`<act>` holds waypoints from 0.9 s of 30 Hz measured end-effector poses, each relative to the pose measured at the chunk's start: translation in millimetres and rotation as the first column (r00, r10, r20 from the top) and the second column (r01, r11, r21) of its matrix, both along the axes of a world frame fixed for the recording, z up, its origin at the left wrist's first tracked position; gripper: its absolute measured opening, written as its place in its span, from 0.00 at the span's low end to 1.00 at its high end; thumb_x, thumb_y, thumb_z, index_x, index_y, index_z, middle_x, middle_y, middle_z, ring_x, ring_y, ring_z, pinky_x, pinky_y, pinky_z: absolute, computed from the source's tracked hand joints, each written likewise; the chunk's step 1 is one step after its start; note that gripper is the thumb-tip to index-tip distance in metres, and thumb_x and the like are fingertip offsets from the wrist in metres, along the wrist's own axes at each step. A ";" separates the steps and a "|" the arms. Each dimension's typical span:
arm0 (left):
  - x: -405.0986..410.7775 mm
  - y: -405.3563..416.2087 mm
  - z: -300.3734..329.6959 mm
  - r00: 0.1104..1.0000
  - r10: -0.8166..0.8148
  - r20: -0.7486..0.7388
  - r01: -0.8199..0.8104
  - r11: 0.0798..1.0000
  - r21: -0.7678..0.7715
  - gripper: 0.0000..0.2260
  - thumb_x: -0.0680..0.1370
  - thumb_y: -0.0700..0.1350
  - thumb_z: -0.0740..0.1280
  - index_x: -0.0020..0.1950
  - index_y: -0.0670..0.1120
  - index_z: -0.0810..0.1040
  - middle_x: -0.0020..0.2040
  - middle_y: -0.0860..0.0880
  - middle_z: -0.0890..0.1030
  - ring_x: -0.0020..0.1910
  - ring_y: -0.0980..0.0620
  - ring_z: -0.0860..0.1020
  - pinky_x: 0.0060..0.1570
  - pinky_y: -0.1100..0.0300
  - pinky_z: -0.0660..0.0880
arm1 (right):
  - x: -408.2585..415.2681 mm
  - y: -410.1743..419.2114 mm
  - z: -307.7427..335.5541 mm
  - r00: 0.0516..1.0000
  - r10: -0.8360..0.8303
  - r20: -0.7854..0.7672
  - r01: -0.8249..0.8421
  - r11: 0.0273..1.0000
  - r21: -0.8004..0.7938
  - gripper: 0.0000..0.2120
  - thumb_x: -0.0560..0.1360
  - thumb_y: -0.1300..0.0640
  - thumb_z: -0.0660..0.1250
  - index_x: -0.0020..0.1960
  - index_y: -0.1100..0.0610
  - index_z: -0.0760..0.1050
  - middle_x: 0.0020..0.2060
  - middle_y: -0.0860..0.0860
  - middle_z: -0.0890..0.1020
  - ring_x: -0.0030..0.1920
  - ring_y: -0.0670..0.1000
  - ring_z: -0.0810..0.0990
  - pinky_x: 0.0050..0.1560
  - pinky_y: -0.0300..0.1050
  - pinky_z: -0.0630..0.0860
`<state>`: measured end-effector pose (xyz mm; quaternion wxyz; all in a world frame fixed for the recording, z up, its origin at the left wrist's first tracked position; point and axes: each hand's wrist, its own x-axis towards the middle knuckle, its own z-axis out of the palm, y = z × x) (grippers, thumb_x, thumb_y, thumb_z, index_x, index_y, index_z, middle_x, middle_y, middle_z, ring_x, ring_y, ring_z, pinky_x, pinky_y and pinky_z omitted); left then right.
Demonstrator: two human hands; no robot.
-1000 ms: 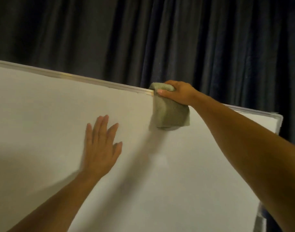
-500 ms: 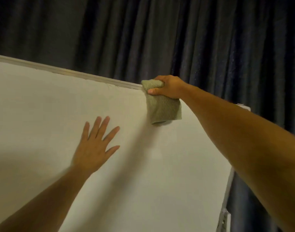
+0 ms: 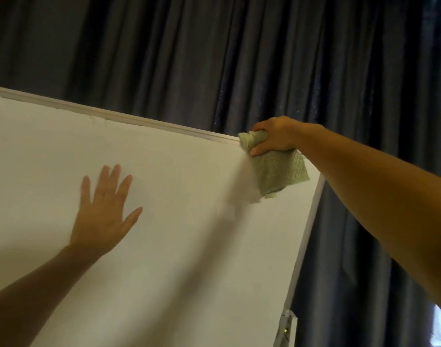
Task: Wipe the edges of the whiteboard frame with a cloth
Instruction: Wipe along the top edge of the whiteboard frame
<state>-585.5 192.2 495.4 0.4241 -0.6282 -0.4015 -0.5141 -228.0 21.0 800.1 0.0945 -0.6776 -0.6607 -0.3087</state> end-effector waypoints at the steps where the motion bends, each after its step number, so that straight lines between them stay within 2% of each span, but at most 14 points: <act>1: 20.9 -7.5 11.8 0.999 -0.021 -0.030 0.021 1.000 0.013 0.37 0.84 0.66 0.48 0.87 0.45 0.49 0.87 0.40 0.48 0.86 0.36 0.49 0.81 0.30 0.47 | -0.4 -0.5 0.7 1.000 -0.011 0.021 0.011 1.000 -0.006 0.44 0.63 0.26 0.71 0.75 0.40 0.65 0.71 0.52 0.72 0.68 0.60 0.72 0.63 0.59 0.72; 3: 71.2 -23.9 40.7 0.994 -0.059 -0.097 0.065 0.996 0.059 0.37 0.84 0.66 0.48 0.87 0.47 0.48 0.87 0.41 0.46 0.86 0.37 0.47 0.82 0.31 0.46 | -3.4 0.7 -0.6 0.999 0.010 0.031 -0.010 1.000 -0.001 0.44 0.63 0.26 0.71 0.74 0.40 0.65 0.70 0.51 0.72 0.68 0.60 0.72 0.61 0.57 0.72; 5: 124.5 -36.6 65.7 0.989 -0.077 -0.129 0.090 0.991 0.103 0.37 0.84 0.67 0.49 0.88 0.48 0.48 0.88 0.42 0.45 0.86 0.38 0.46 0.82 0.32 0.45 | -4.6 5.2 -6.2 0.997 0.075 -0.013 -0.075 0.997 0.019 0.42 0.63 0.27 0.71 0.73 0.38 0.66 0.68 0.51 0.74 0.66 0.60 0.73 0.55 0.53 0.71; 9: 173.9 -32.6 93.2 0.997 -0.055 -0.058 0.062 0.991 0.122 0.38 0.84 0.69 0.46 0.87 0.49 0.45 0.87 0.41 0.43 0.86 0.36 0.44 0.82 0.31 0.42 | -1.0 10.3 -11.7 0.989 0.131 -0.074 -0.128 0.991 0.044 0.40 0.64 0.28 0.72 0.72 0.38 0.66 0.66 0.51 0.74 0.64 0.60 0.74 0.51 0.52 0.70; 12: 169.8 -6.7 96.0 0.991 -0.034 -0.131 0.056 0.984 0.168 0.39 0.83 0.69 0.47 0.87 0.48 0.45 0.87 0.39 0.44 0.86 0.35 0.44 0.82 0.33 0.39 | 15.6 1.6 -1.1 0.998 0.037 -0.044 -0.037 0.999 0.006 0.42 0.64 0.30 0.73 0.74 0.40 0.65 0.69 0.51 0.72 0.67 0.59 0.72 0.59 0.54 0.71; 15: 168.2 5.5 96.5 0.986 -0.050 -0.159 0.081 0.978 0.192 0.39 0.83 0.70 0.48 0.88 0.49 0.48 0.87 0.40 0.46 0.86 0.35 0.45 0.82 0.34 0.40 | 33.8 -14.9 8.5 0.997 -0.060 0.045 0.063 0.995 -0.081 0.38 0.67 0.32 0.74 0.73 0.41 0.67 0.68 0.48 0.74 0.66 0.57 0.73 0.62 0.55 0.71; 18: 169.5 8.8 98.7 0.988 -0.054 -0.145 0.082 0.978 0.192 0.38 0.83 0.69 0.48 0.88 0.49 0.49 0.87 0.41 0.47 0.86 0.36 0.45 0.82 0.35 0.39 | 43.0 -27.9 18.3 0.965 -0.170 0.199 0.198 0.971 -0.133 0.36 0.71 0.40 0.75 0.75 0.44 0.66 0.70 0.49 0.73 0.67 0.56 0.71 0.65 0.55 0.69; 20: 169.2 14.1 100.1 0.988 -0.064 -0.144 0.091 0.978 0.189 0.38 0.83 0.69 0.48 0.87 0.50 0.50 0.87 0.41 0.47 0.86 0.36 0.46 0.82 0.34 0.40 | 49.4 -28.9 23.8 0.949 -0.200 0.245 0.240 0.960 -0.142 0.37 0.71 0.45 0.76 0.76 0.44 0.65 0.71 0.49 0.72 0.69 0.56 0.70 0.68 0.57 0.69; 25: 170.0 21.1 100.1 0.985 -0.076 -0.156 0.102 0.981 0.165 0.37 0.83 0.68 0.49 0.87 0.49 0.53 0.87 0.41 0.48 0.86 0.35 0.47 0.82 0.33 0.42 | 54.0 -17.3 31.0 0.925 -0.208 0.320 0.269 0.950 -0.161 0.36 0.71 0.48 0.77 0.76 0.45 0.66 0.70 0.49 0.72 0.68 0.56 0.71 0.68 0.57 0.70; 27: 174.4 31.2 103.1 0.989 -0.057 -0.137 0.078 0.986 0.149 0.36 0.83 0.68 0.48 0.86 0.48 0.56 0.87 0.41 0.48 0.86 0.35 0.48 0.82 0.32 0.44 | 67.2 -9.9 37.7 0.927 -0.232 0.294 0.285 0.946 -0.151 0.36 0.71 0.47 0.77 0.75 0.45 0.66 0.69 0.49 0.73 0.67 0.56 0.71 0.66 0.56 0.71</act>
